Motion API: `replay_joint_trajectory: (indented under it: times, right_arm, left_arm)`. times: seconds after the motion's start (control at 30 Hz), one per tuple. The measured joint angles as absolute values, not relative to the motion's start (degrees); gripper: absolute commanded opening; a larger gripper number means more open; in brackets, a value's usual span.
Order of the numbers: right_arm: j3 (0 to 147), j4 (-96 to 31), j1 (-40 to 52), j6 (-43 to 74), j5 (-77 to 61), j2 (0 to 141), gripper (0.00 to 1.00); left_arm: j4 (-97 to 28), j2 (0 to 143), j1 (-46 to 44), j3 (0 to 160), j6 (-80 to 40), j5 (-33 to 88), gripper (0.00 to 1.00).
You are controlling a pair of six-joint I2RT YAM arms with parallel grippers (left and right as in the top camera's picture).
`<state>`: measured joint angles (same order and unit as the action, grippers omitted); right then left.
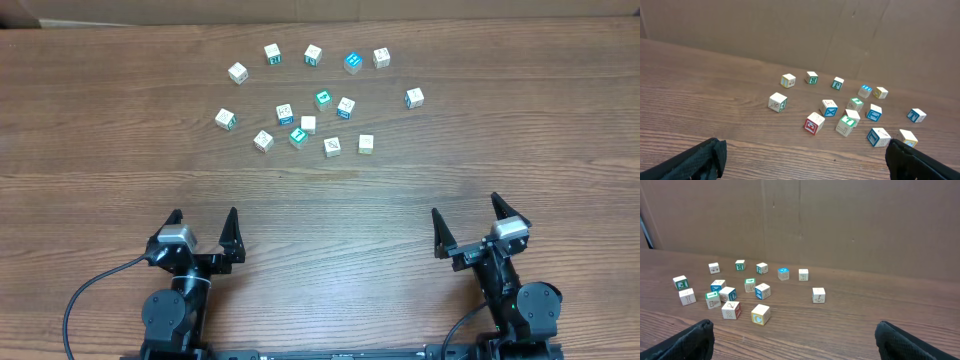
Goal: Form a circle
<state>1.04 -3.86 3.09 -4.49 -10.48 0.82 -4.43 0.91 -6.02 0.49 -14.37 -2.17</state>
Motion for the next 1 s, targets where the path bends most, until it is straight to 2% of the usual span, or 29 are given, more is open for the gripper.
replay_joint_trajectory:
  times: [0.8, 1.0]
  right_arm:
    - [1.04, -3.86, 3.11, -4.45, -10.00, 0.82, 1.00]
    - [1.04, -3.84, 3.11, -0.51, -9.78, 0.82, 1.00]
  left_arm:
    - [-4.40, 0.91, -6.02, 0.49, -14.35, -2.15, 1.00]
    - [-4.43, 0.91, -6.02, 0.49, -14.37, -2.15, 1.00]
